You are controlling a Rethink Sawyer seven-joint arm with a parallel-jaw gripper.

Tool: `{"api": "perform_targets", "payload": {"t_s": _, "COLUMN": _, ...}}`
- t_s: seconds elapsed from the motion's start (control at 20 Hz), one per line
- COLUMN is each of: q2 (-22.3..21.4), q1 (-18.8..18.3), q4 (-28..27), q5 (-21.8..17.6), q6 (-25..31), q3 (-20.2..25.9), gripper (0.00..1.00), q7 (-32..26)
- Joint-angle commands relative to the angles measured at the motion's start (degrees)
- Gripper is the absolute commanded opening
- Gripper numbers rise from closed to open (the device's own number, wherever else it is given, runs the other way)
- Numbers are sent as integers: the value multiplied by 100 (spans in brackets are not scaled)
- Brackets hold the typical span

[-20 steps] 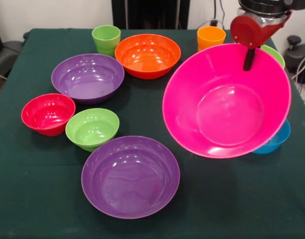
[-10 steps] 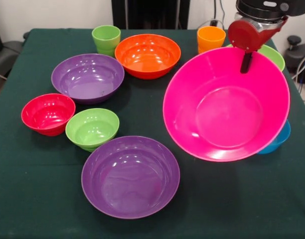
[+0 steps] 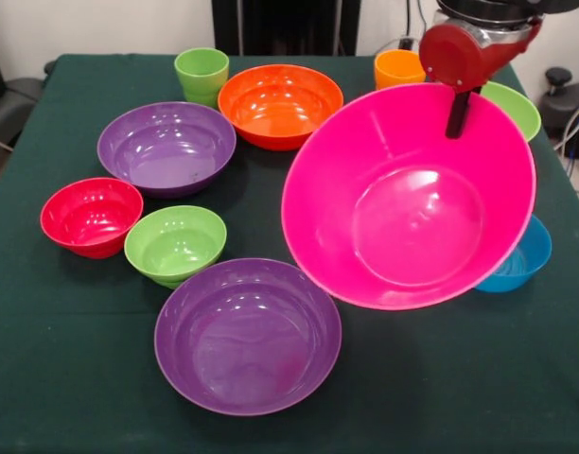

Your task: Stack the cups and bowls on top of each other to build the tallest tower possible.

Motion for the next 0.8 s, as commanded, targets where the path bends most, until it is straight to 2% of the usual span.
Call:
{"api": "perform_targets", "payload": {"t_s": 0.05, "q2": 91, "q1": -148, "q4": -257, "q5": 12, "q6": 600, "q3": 295, "gripper": 0, "q7": 1561}}
{"api": "perform_targets", "payload": {"t_s": 0.15, "q2": 100, "q1": -175, "q4": -187, "q5": -170, "q6": 604, "q3": 205, "gripper": 0, "q7": 1253}}
{"api": "perform_targets", "payload": {"t_s": 0.45, "q2": -123, "q1": -575, "q4": 142, "q5": -885, "q6": 148, "q3": 75, "gripper": 0, "q7": -477}}
{"api": "perform_targets", "payload": {"t_s": 0.65, "q2": -346, "q1": -883, "q4": 276, "q5": -1150, "q6": 76, "q3": 228, "gripper": 0, "q7": -1019}}
{"api": "perform_targets", "payload": {"t_s": 0.8, "q2": -373, "q1": -1089, "q4": 197, "q5": -1369, "q6": 113, "q3": 309, "gripper": 0, "q7": -1105}}
